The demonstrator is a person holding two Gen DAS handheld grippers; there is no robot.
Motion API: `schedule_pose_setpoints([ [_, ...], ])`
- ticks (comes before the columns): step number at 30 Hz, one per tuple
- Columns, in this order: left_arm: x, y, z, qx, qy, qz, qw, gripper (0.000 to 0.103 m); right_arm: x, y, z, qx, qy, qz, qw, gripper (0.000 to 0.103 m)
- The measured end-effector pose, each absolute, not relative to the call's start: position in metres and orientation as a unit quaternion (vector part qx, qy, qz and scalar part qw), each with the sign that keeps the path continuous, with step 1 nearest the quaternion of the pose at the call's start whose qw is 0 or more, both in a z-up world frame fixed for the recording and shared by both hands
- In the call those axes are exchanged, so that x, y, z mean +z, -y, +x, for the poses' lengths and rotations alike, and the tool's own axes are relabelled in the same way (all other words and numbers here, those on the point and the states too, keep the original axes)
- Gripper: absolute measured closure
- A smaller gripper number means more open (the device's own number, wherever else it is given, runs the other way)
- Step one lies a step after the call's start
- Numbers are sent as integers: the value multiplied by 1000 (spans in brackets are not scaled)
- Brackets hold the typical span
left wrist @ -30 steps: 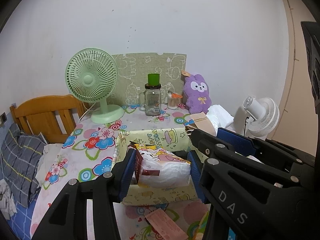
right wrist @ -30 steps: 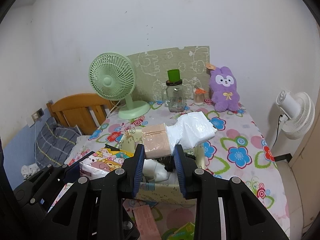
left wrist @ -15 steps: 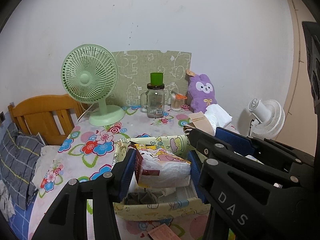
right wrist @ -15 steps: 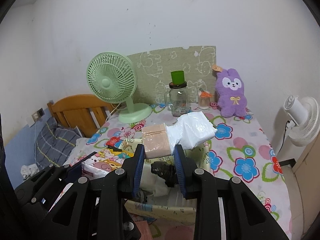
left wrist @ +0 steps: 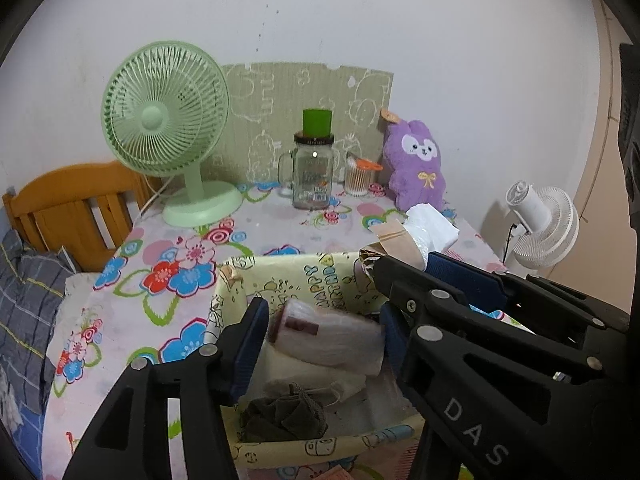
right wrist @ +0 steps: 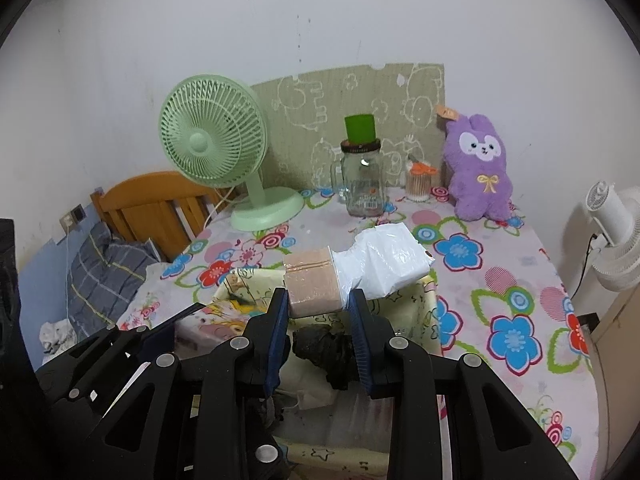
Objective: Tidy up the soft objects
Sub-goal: 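Open the left tool to drop the tissue packet while the right tool releases the white bag, then withdraw both tools up and away from the basket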
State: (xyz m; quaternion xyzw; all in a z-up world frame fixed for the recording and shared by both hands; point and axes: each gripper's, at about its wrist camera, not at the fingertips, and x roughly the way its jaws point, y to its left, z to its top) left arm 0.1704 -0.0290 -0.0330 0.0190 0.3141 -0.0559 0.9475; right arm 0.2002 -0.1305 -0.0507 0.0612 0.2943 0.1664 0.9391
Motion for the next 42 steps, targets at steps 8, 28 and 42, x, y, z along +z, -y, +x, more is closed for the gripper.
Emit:
schedule_pose_setpoints([
  [8,-47,22,175,-51,-335,11,941,21,-66,121,209,178,-313,55,931,70],
  [28,-43,9,160,-31,-336,7,941,12,-64,111,197,203,-311,54,927,28],
  [42,-33,20,135,-46,-321,11,946,10,-52,126,165,185,-295,55,936,20],
])
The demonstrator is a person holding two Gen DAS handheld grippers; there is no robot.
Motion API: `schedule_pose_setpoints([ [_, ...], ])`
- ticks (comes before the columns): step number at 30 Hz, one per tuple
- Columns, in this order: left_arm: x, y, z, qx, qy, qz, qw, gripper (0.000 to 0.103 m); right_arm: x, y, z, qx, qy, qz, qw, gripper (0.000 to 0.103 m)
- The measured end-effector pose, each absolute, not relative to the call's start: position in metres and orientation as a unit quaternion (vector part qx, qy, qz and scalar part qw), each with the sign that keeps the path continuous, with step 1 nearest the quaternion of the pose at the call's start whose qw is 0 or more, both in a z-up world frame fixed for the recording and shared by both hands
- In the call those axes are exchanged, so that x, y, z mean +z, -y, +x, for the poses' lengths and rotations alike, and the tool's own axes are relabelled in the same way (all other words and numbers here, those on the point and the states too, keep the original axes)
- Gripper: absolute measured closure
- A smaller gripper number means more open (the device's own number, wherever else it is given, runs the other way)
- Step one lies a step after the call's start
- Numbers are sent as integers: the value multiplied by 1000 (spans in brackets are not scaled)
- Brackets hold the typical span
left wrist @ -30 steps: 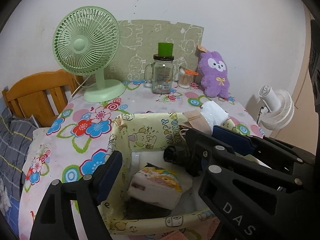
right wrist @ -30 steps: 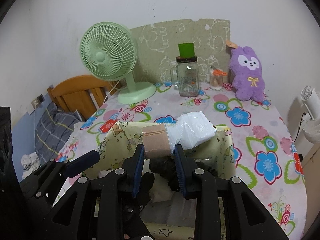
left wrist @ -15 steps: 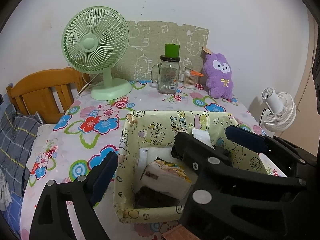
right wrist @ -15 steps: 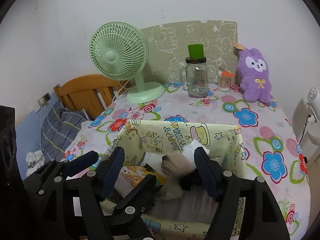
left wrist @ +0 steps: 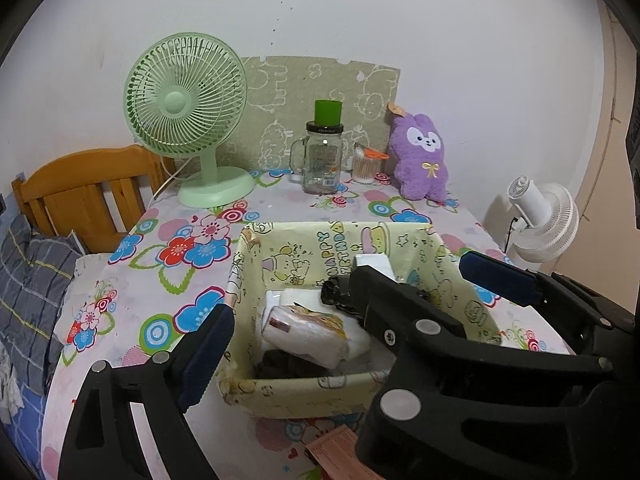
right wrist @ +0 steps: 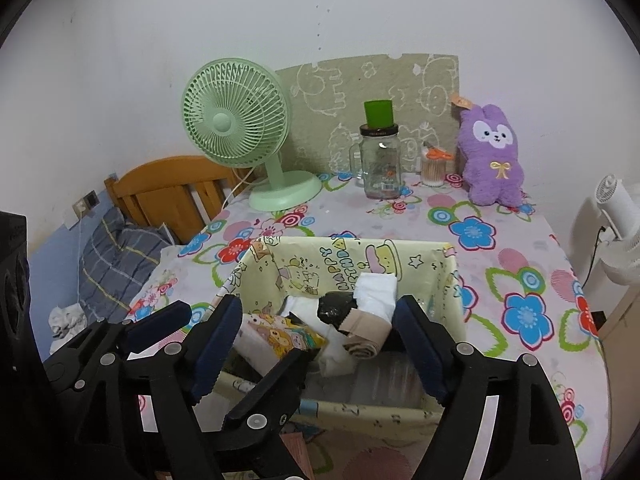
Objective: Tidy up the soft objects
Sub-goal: 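Withdraw both tools up and away from the basket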
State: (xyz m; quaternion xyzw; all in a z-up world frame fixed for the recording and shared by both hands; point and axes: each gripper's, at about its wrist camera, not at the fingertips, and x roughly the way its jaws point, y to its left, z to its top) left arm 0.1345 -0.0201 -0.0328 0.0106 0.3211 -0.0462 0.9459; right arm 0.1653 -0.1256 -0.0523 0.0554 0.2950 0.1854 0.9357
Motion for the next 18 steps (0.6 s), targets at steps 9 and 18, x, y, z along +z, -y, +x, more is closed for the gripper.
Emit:
schedule_pose_setpoints([
  [9,-22,30,112,-51,-305,16,951,8,-42,138,139,168,-279,56,944,13],
  [18,-13,36,89,-48,-288,25,956,6,-33,146,113,154,-262,60,951,8],
])
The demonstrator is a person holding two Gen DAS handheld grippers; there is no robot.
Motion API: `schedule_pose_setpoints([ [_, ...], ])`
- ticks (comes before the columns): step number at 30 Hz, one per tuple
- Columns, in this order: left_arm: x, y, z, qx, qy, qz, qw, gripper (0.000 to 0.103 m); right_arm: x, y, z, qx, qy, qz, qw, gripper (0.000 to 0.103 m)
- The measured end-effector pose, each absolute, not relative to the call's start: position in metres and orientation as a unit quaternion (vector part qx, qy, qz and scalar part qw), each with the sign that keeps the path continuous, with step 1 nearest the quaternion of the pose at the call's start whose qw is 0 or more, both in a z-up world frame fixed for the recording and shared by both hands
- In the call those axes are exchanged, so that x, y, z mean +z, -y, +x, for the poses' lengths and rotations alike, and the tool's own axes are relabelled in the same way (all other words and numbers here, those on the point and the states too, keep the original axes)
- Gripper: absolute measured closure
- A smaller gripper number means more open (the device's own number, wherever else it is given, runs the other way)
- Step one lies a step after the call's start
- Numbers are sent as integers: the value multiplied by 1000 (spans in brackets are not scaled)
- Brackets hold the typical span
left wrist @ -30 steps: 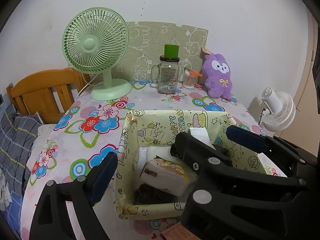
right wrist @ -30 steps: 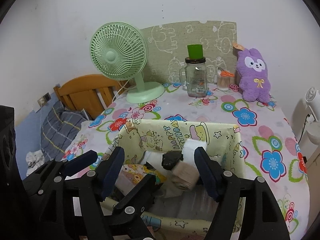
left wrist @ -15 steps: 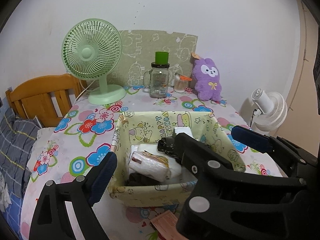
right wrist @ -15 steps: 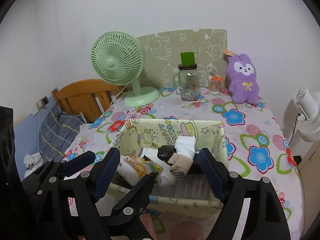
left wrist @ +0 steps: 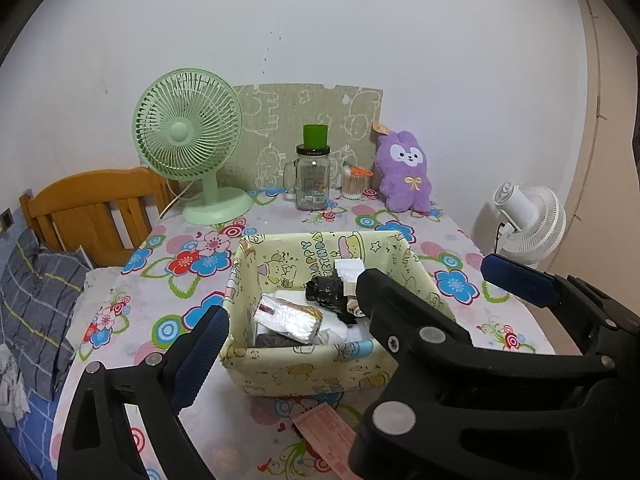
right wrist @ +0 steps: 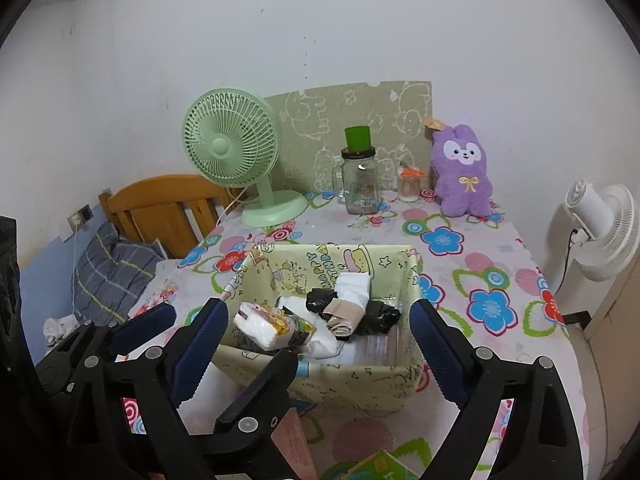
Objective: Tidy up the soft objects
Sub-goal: 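Withdraw both tools up and away from the basket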
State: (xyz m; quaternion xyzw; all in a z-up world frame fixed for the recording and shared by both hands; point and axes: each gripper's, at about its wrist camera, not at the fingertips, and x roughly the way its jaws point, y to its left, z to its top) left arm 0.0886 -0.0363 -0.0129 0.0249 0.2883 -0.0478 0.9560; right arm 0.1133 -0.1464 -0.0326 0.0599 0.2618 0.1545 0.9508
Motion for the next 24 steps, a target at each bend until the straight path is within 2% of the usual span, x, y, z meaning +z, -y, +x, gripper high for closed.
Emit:
schedule_pose_setpoints([
  [15,-15,46,59,-53,-282,27,958,4,-34,161,76,126,-247,74,958,1],
  [24,-19,55,37,-56,-276,29,959,4,-39,171,54,109,-243,82,960,0],
])
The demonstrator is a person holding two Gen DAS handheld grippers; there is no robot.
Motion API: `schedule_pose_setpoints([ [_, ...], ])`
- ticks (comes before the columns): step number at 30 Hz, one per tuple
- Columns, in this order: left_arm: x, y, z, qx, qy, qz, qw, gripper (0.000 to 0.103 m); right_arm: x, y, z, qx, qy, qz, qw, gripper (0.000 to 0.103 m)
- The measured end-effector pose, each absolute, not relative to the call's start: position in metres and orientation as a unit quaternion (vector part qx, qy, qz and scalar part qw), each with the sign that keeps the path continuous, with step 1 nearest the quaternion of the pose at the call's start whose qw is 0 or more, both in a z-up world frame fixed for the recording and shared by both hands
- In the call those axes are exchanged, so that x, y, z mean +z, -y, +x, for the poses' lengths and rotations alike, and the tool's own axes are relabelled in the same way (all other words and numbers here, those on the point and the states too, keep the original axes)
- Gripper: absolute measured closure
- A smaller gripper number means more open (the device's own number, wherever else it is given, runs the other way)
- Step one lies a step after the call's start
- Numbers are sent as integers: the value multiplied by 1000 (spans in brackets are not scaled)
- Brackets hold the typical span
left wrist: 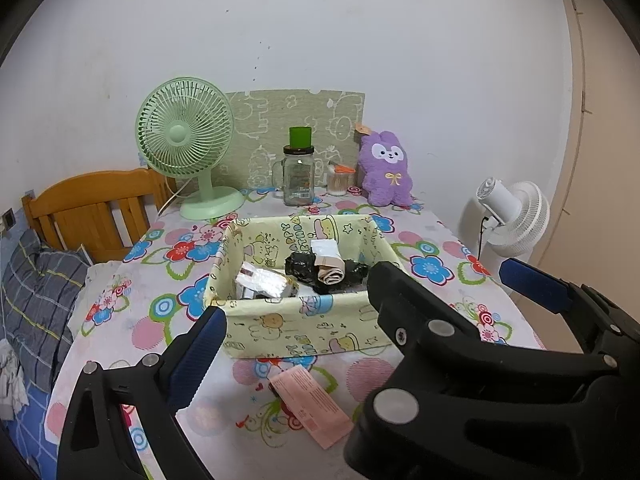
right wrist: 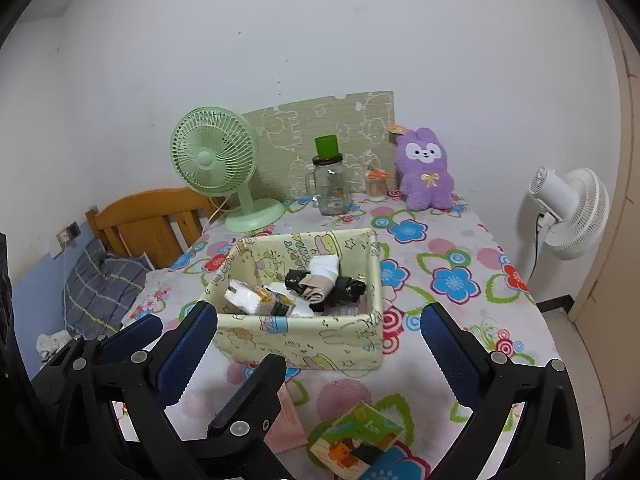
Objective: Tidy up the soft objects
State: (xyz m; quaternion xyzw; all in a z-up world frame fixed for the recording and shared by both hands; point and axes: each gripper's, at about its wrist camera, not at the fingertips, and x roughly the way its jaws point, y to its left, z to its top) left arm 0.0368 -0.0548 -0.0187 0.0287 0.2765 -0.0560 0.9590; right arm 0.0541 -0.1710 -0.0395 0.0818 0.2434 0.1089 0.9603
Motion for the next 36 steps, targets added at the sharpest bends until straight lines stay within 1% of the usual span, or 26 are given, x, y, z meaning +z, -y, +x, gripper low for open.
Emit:
schedule_pose_setpoints([
  [12,-24,60,18,-56,-272,25,960,3,-44,176,30,93,-235,80,964,0],
  [28,-46,58,14,-61,-286,25,956,3,-66,175,22,69,-250,78,963,0],
  [36,-64,55,20,-58,-305,23,950,3,-83,172,31,70,-271,80,957,0],
])
